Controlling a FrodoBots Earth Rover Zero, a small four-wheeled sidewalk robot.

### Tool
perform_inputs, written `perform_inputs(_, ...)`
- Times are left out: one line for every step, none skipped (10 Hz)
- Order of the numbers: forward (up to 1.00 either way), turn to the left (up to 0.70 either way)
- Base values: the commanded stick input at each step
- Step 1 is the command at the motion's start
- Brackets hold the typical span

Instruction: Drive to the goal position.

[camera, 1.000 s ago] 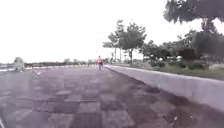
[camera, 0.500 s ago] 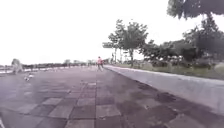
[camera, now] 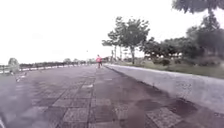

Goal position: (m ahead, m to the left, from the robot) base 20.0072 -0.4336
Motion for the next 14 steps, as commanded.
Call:
perform_inputs(1.00,0.00)
perform_inputs(1.00,0.00)
perform_inputs(1.00,0.00)
perform_inputs(1.00,0.00)
perform_inputs(1.00,0.00)
perform_inputs(1.00,0.00)
perform_inputs(1.00,0.00)
perform_inputs(1.00,0.00)
perform_inputs(1.00,0.00)
perform_inputs(1.00,0.00)
perform_inputs(1.00,0.00)
perform_inputs(1.00,0.00)
perform_inputs(1.00,0.00)
perform_inputs(1.00,0.00)
